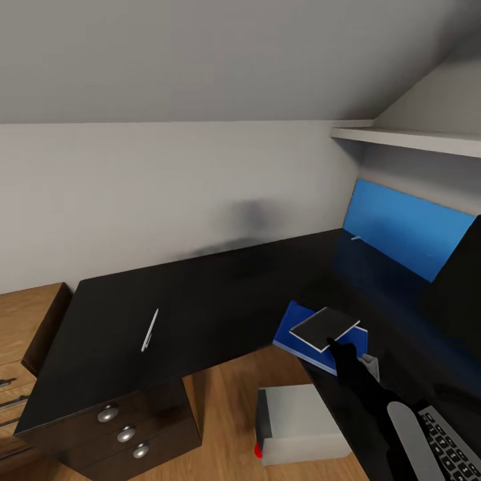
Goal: In the bedroom, organize the workspace by keeping the computer under the desk, ensuring the monitor is on the desk, placing the keyboard on the desk next to the monitor, placing the mouse on the desk next to the keyboard, moving the folder from the swivel chair onto the desk next to the mouse, stacking the notebook on top of the folder with the pen on top of the notebook, and positioning the swivel chair next to the desk.
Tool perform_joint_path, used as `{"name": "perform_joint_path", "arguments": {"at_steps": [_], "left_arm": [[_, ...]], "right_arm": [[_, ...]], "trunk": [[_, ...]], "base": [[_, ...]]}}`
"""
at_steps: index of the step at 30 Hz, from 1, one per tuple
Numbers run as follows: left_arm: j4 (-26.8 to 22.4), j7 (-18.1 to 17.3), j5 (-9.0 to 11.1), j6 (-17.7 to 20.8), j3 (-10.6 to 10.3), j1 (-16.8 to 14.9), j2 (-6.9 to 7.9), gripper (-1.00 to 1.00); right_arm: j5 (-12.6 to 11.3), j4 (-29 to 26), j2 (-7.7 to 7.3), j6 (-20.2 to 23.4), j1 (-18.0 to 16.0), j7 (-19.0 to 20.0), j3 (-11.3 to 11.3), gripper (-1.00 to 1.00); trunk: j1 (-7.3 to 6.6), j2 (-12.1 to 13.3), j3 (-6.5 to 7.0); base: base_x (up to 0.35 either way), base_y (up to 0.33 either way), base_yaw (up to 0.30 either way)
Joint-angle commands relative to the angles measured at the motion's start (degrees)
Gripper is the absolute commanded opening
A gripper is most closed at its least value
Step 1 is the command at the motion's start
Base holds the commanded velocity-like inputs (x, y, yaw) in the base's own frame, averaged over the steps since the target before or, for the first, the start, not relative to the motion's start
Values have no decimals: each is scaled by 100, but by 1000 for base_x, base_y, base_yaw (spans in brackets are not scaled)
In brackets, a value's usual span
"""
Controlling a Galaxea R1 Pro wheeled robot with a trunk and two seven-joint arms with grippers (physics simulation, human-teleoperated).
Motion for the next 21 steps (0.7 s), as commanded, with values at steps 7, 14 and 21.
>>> {"name": "perform_joint_path", "arguments": {"at_steps": [7,14,21], "left_arm": [[-8,44,57,-29,-32,-2,9,100],[-8,44,57,-32,-32,-2,9,100],[-8,44,57,-35,-32,-2,9,100]], "right_arm": [[-69,-9,3,23,-3,-86,-13,-100],[-73,-17,0,25,-3,-262,-13,100],[-70,-18,-1,19,-3,-277,-13,100]], "trunk": [[0,-3,-4],[0,-3,-4],[0,-3,-4]], "base": [[0,0,0],[0,0,0],[0,0,0]]}}
